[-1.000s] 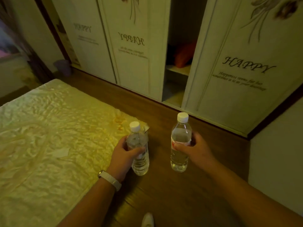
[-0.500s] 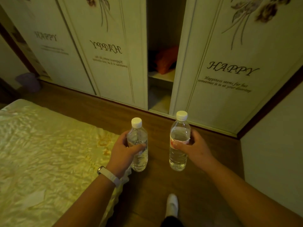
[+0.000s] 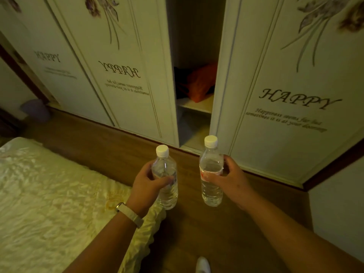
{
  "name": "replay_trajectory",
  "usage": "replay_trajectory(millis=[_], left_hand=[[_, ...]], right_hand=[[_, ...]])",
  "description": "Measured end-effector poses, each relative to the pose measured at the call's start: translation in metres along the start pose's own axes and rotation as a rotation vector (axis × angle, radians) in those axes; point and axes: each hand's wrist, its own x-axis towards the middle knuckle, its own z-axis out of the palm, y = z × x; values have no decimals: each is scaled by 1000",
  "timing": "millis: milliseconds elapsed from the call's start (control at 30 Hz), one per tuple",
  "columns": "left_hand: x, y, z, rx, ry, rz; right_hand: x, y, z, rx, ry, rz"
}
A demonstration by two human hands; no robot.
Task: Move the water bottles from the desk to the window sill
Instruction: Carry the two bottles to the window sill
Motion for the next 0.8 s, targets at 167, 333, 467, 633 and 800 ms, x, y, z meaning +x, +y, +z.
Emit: replay_trajectory(millis=[167,333,467,633,800], left_hand=[[52,25,12,-7,28,9],[105,38,11,-19,73,23],[158,37,1,-29,103,14],[240,37,-10,-73,97,-9],[316,56,-32,-120,102,-25]], right_hand=[[60,-21,-13,-3,-4,-28],[115,-38,-15,-37,-35,-65],[173,-39,-4,-48,-52,-51],[258,-47,19,-70,-85,-41],[343,-81,47,-108,-158,-23]])
